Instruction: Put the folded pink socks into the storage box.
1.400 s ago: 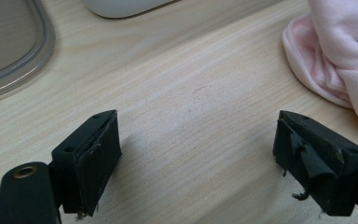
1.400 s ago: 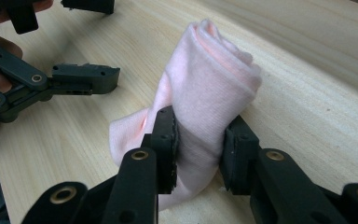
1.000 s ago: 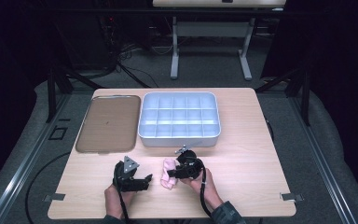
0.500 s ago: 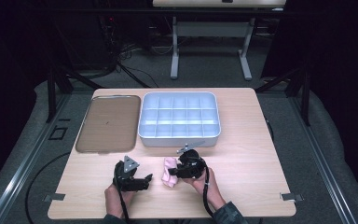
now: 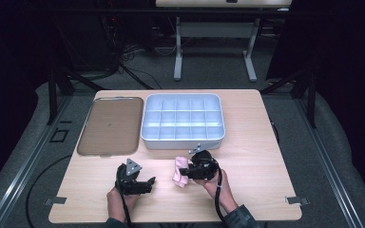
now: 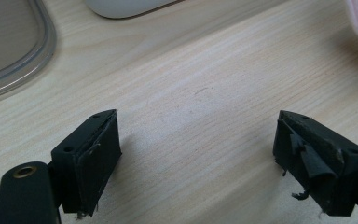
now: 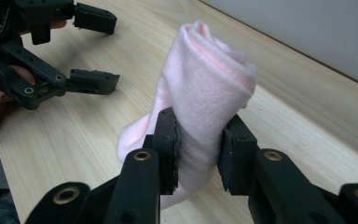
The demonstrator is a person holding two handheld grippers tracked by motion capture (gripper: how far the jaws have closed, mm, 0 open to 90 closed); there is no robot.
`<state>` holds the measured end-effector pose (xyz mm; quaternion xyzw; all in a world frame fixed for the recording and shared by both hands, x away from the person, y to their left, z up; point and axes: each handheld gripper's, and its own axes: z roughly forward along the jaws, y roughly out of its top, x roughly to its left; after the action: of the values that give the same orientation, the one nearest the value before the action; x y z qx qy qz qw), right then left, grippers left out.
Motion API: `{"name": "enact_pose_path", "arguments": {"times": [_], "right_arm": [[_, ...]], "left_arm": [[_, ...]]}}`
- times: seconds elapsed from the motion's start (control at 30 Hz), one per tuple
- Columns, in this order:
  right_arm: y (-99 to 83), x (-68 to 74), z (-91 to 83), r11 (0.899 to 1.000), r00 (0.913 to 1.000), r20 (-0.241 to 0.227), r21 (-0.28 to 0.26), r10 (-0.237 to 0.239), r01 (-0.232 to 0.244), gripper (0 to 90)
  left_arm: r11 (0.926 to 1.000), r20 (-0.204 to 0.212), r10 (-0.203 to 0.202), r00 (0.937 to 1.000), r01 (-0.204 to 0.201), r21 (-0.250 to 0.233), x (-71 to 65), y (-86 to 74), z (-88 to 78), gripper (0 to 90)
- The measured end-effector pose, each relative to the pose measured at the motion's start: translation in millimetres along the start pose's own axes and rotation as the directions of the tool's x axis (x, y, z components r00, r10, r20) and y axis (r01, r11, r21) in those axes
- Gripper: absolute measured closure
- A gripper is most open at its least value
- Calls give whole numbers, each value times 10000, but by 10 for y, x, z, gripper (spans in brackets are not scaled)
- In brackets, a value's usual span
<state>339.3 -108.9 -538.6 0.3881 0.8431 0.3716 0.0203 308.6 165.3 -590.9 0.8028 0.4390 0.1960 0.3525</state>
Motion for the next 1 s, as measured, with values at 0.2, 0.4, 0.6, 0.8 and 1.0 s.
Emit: {"name": "enact_pose_path", "arguments": {"times": [0.2,0.4,0.6,0.8,1.0], "right_arm": [[-29,-89,-128,9995,9994,269,-256,203,-196,712],[-58,-179,-255,9984,9977,585,-463,342,-315,712],[-85,-252,-359,9977,9955,831,-540,449,-405,711],[-93,-328,-484,9965,9914,1176,-679,568,-491,711],[-84,-406,-601,9953,9878,1413,-790,660,-552,711]], "left_arm": [[10000,1,-3,10000,3,1,0,0,0,146],[10000,-8,-7,10000,7,-11,-1,0,0,148],[10000,-12,3,10000,-3,-9,-1,0,-1,148],[10000,-12,-3,10000,3,-8,-2,0,-1,148],[10000,-9,-10,10000,10,-16,-2,0,0,149]]}}
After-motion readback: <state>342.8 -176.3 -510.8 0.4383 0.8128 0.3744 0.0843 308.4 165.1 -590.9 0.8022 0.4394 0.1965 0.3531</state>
